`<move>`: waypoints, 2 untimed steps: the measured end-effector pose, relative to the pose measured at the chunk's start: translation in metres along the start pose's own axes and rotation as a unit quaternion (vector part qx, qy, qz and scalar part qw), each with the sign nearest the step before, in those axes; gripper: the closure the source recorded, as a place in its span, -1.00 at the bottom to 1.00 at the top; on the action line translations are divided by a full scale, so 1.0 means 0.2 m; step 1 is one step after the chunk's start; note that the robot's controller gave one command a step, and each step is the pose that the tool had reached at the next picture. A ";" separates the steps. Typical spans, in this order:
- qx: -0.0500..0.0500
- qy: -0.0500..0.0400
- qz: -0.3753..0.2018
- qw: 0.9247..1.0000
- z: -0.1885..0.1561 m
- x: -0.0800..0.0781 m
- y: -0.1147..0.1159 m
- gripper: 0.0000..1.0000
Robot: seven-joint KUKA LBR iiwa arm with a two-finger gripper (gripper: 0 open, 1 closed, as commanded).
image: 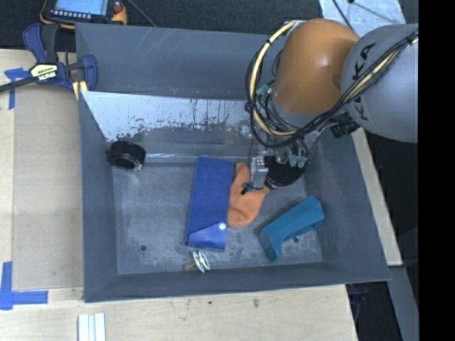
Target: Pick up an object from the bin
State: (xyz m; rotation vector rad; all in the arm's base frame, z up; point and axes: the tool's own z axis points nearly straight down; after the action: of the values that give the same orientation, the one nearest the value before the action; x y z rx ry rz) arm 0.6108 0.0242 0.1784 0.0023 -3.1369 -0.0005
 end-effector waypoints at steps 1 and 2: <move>0.000 -0.004 0.000 1.000 -0.03 -0.01 0.00 -1.00; 0.000 -0.007 -0.035 0.999 0.16 0.00 -0.12 -1.00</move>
Offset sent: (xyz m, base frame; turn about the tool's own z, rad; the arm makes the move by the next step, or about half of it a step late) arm -0.0060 -0.0727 -0.1084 -0.1863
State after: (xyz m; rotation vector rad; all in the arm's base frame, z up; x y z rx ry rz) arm 0.6115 -0.0001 0.1454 0.1130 -3.1492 -0.0011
